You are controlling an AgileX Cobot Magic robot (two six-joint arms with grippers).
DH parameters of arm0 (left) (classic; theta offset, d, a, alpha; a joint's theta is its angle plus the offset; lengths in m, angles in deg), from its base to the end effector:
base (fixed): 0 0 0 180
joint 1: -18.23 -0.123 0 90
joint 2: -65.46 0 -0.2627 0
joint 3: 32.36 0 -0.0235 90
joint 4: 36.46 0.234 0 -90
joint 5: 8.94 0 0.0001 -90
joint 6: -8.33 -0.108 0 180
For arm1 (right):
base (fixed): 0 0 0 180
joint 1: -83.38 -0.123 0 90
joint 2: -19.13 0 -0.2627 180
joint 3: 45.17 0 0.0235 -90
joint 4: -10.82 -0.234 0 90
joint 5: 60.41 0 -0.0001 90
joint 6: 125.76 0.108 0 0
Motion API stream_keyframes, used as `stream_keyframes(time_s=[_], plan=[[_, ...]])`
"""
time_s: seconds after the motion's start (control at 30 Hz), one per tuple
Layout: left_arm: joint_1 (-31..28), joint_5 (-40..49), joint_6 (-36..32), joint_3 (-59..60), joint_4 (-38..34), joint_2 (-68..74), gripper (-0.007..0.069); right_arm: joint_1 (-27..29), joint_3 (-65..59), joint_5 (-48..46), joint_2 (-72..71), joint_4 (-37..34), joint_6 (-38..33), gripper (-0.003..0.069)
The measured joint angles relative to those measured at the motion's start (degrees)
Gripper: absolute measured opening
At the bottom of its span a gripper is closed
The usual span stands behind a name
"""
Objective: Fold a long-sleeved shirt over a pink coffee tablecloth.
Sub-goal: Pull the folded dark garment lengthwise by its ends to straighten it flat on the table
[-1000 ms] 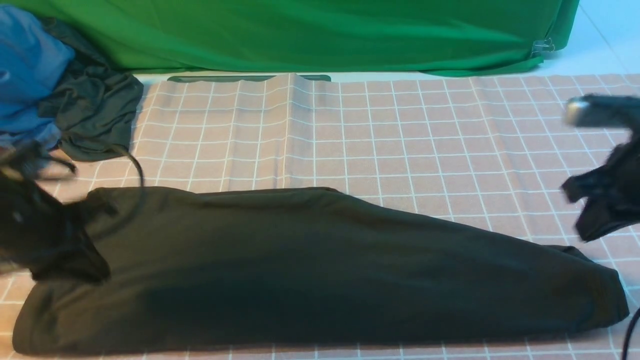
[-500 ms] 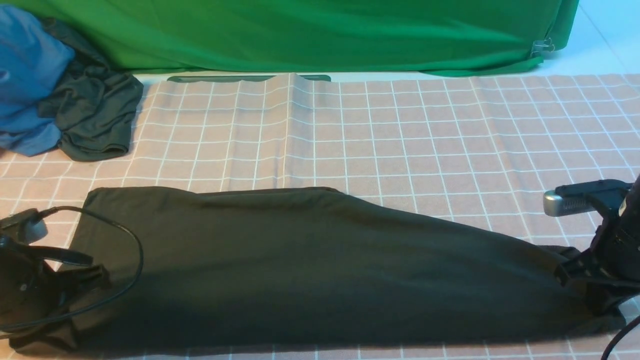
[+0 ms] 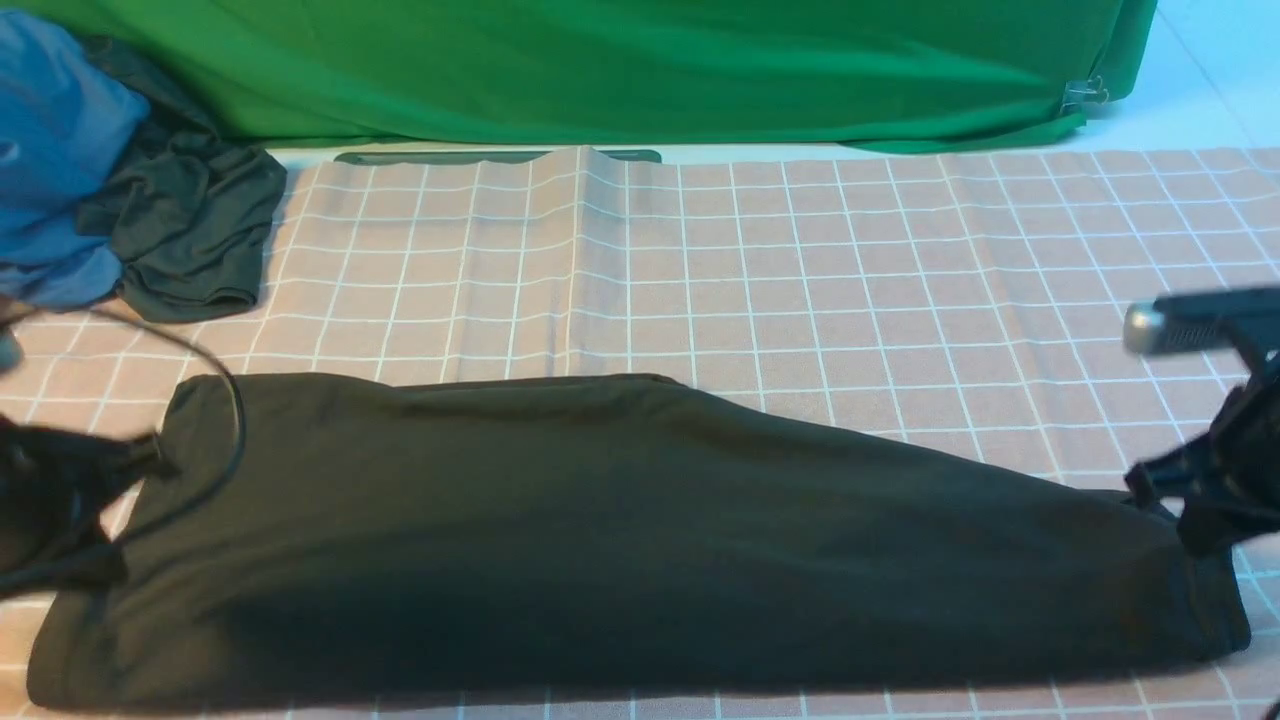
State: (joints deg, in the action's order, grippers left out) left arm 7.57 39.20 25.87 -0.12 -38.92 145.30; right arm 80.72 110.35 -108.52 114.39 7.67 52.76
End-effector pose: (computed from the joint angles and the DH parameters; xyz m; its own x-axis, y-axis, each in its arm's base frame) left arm 0.2127 0.0365 0.2138 -0.8160 -0.4878 -0.3101 -0.4684 0.8724 -0.1397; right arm 0.2611 0.0166 0.1834 -0.9769 -0.0345 -0.2108 -0.0444 0.9981 0.0423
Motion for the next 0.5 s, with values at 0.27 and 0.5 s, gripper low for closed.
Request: stream_keyframes(time_s=[0.27,0.5], plan=[[0.0,-1.6,-1.4,0.0,-4.1,2.2,0.0013,0.0,0.0,1.9,-2.0,-12.5,-8.4,0.0069],[0.0,-0.1,4.4,1.7,5.7,9.8,0.0013,0.0,0.0,2.9,4.4,-14.8,-13.1,0.007]])
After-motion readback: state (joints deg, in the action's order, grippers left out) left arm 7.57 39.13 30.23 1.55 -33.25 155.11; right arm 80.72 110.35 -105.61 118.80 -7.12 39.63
